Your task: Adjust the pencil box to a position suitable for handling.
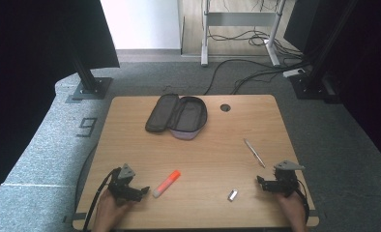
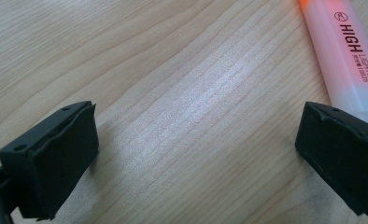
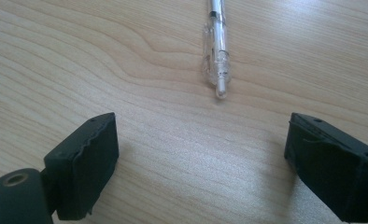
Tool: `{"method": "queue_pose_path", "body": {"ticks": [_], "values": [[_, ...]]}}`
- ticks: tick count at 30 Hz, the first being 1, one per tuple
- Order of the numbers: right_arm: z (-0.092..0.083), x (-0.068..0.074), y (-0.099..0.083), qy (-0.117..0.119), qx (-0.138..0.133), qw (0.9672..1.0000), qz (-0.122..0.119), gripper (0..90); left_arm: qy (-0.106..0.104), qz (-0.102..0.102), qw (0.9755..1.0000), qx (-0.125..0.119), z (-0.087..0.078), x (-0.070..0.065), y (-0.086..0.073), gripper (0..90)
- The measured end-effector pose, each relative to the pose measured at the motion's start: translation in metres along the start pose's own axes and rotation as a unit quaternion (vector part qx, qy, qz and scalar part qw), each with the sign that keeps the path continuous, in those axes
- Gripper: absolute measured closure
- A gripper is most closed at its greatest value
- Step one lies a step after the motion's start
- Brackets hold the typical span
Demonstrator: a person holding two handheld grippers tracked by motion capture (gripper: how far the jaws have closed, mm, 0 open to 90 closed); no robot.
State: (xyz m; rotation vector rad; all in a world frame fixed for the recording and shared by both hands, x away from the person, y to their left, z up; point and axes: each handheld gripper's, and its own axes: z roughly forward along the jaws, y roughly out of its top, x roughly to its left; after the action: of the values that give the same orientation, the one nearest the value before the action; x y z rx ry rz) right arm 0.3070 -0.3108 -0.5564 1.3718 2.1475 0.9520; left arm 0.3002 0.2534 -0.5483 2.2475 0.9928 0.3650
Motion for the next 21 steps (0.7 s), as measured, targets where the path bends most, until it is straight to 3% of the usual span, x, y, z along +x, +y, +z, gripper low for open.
{"method": "queue_pose_path", "body": {"ticks": [21], "values": [[0.0, 0.0, 0.0, 0.0, 0.0, 1.0, 0.0, 9.6, 0.003, -0.005, 1.0, 0.003, 0.0006, -0.001, 0.0017, 0.0]]}}
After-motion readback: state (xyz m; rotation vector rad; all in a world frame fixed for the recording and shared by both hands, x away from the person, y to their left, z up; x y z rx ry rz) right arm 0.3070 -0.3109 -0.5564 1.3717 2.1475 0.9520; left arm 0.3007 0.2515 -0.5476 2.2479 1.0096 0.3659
